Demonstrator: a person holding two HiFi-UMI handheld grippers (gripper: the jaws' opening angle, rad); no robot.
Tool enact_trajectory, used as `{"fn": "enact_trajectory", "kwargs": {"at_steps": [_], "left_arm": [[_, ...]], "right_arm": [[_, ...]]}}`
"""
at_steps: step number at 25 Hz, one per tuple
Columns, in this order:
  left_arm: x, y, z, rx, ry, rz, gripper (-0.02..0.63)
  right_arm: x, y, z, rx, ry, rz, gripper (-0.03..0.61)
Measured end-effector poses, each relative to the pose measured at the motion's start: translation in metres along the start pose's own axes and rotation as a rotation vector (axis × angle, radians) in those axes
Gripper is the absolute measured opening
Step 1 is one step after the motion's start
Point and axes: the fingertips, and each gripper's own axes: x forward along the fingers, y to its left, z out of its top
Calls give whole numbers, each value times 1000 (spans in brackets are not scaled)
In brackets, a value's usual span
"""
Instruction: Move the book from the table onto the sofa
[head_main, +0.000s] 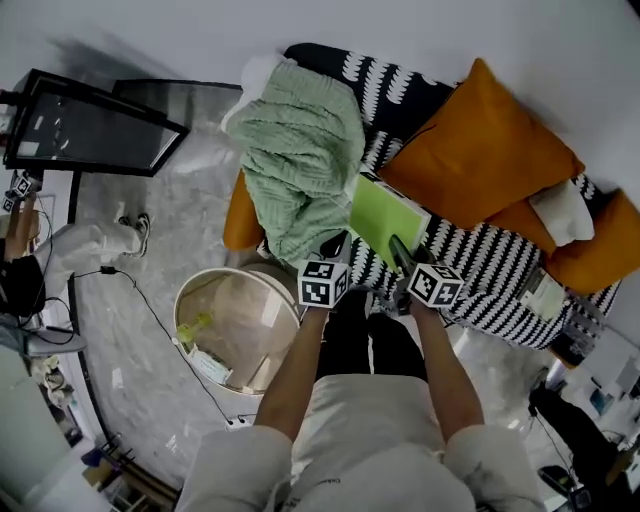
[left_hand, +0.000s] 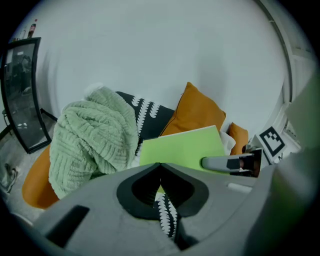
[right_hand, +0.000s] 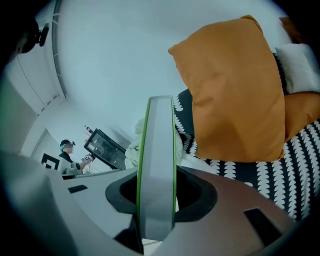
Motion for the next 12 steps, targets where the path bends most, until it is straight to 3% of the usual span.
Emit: {"fn": "enact_trajectory", "kwargs": {"at_steps": [7, 12], "left_arm": [[44, 5, -23, -4, 17, -42, 9], [75, -2, -46, 84, 62, -88, 9]], "right_arm": [[29, -39, -14, 146, -79, 34, 137], [43, -68, -26, 305, -158, 91, 137]]}}
